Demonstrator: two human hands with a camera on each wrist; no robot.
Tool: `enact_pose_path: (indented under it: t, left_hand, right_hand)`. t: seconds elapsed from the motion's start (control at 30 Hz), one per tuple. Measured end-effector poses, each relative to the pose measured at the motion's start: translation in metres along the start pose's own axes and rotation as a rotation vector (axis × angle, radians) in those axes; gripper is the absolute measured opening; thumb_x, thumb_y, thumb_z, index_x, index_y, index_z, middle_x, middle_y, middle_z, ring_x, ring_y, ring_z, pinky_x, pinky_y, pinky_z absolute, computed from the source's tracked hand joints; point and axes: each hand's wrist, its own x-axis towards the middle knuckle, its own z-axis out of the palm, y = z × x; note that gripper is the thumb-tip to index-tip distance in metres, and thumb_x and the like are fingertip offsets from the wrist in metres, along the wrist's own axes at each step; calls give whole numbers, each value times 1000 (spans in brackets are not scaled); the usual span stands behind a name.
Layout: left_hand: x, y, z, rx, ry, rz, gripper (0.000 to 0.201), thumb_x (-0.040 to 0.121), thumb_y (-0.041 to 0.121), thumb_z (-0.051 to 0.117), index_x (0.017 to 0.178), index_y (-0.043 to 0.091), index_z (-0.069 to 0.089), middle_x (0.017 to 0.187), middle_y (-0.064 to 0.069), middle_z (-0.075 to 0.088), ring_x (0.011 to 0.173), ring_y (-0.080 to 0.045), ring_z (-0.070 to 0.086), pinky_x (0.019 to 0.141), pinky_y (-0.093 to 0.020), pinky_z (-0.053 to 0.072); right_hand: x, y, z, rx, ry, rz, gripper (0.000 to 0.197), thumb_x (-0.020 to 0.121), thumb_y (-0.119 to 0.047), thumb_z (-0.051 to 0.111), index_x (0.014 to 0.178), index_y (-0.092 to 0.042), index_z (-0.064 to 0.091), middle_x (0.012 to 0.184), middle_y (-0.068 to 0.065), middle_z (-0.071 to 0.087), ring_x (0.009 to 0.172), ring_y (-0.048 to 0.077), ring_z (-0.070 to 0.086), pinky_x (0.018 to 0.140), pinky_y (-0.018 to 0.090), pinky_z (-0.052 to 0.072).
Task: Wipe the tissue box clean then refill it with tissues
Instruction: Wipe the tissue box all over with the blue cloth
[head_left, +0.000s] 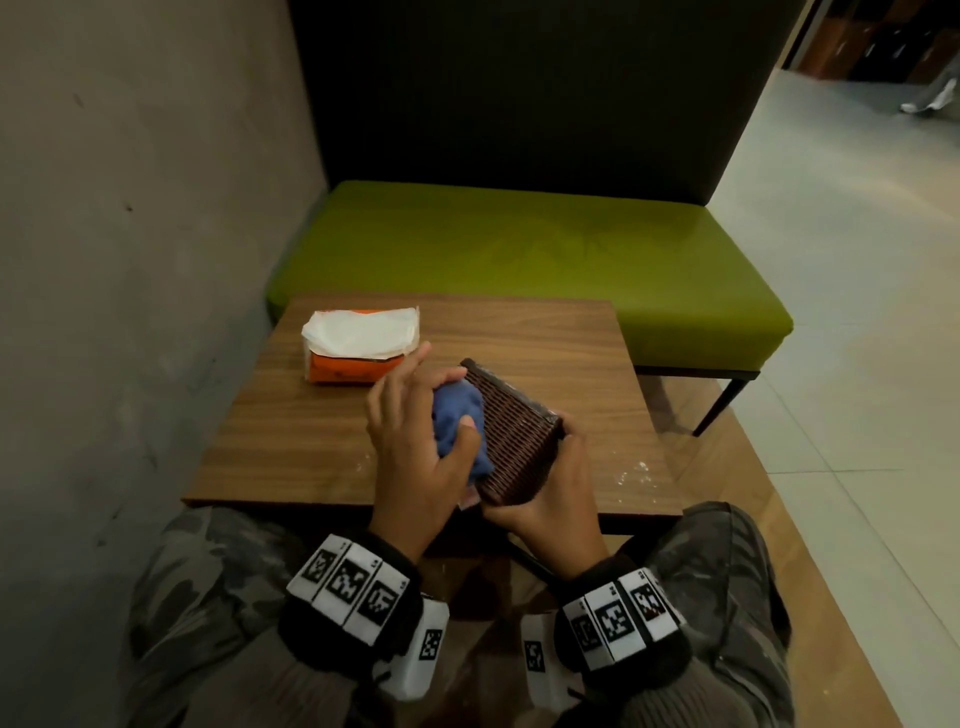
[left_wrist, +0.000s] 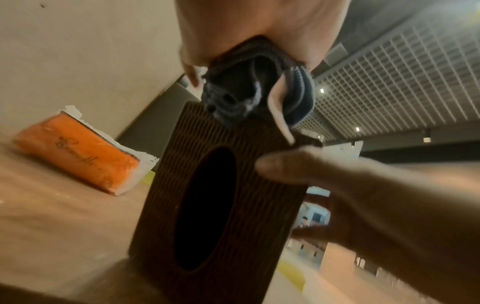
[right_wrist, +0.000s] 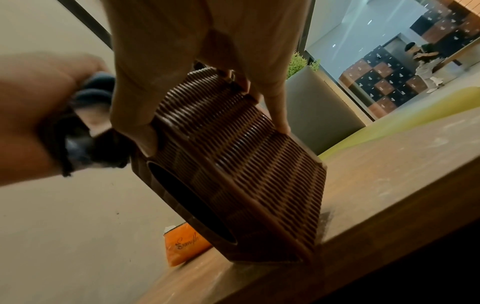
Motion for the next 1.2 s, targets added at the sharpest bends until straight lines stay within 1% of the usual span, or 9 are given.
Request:
enact_pose_path:
  t: [0.13, 0.23, 0.3, 0.53, 0.7, 0.87, 0.93, 1.07, 1.2]
  left_hand:
    - [-7, -14, 0, -16, -195, 73, 30, 87, 44, 51, 115, 34, 51, 143, 1, 36, 133, -18, 35, 106, -46, 34]
    - [-11, -27, -13, -44, -411, 118, 47, 77, 44, 64, 121, 36, 48, 147, 3, 27, 138, -15, 29, 108, -43, 35]
    - [-12, -35, -21, -23, -445, 142, 57, 74, 38, 66, 126, 36, 44, 145, 4, 28, 136, -12, 31, 108, -43, 36]
    - [7, -20, 6, -185, 108, -159, 59, 74, 30, 75, 118, 26, 35, 118, -4, 52, 110, -14, 54, 95, -34, 47]
    - [-1, 2, 20, 119, -133, 199, 42, 81, 34, 60, 114, 17, 41, 123, -5, 46, 113, -20, 46, 98, -36, 41]
    - [30, -15, 8, 166, 71, -81, 44, 83, 28, 65, 112, 5, 41, 115, -15, 38, 109, -25, 43, 96, -43, 43]
    - [26, -9, 8, 186, 44, -43, 47, 82, 32, 63, 113, 6, 40, 114, -13, 39, 108, -21, 40, 96, -37, 40]
    - [-1, 7, 14, 130, -227, 178, 45, 80, 33, 53, 117, 10, 42, 121, -8, 40, 115, -19, 40, 100, -31, 34]
    - [11, -1, 13, -21, -48, 92, 30, 85, 12, 58, 113, 5, 51, 113, -4, 45, 109, -18, 49, 97, -35, 43]
  right_hand:
    - [2, 2, 1, -93, 30, -100, 98, 47, -47, 85, 125, -29, 30, 117, -7, 40, 111, 9, 44, 93, 25, 43]
    - [2, 3, 2, -76, 27, -141, 95, 50, -48, 84, 126, -32, 29, 117, -8, 40, 111, 9, 46, 93, 22, 42]
    - [1, 2, 4, -95, 22, -153, 93, 51, -51, 80, 128, -28, 32, 117, -8, 40, 109, 10, 45, 92, 20, 39]
    - [2, -3, 14, -139, -27, -154, 99, 49, -38, 84, 132, -12, 36, 117, -5, 38, 111, 15, 41, 93, 28, 39]
    - [4, -2, 12, -118, -16, -161, 95, 55, -37, 85, 131, -11, 37, 122, -1, 41, 111, 13, 42, 94, 11, 32]
    - [4, -1, 16, -144, -2, -208, 100, 47, -26, 89, 131, -11, 36, 115, -1, 39, 108, 20, 43, 87, 20, 35]
    - [4, -2, 18, -134, 1, -210, 96, 50, -34, 84, 130, -13, 35, 115, -4, 38, 107, 18, 43, 87, 18, 34]
    - [2, -5, 17, -77, 13, -164, 81, 64, -46, 67, 129, -6, 39, 116, -5, 39, 106, 16, 45, 88, 15, 33]
    - [5, -3, 16, -125, 2, -183, 90, 54, -35, 82, 128, -9, 39, 113, -8, 36, 105, 12, 41, 90, 29, 40]
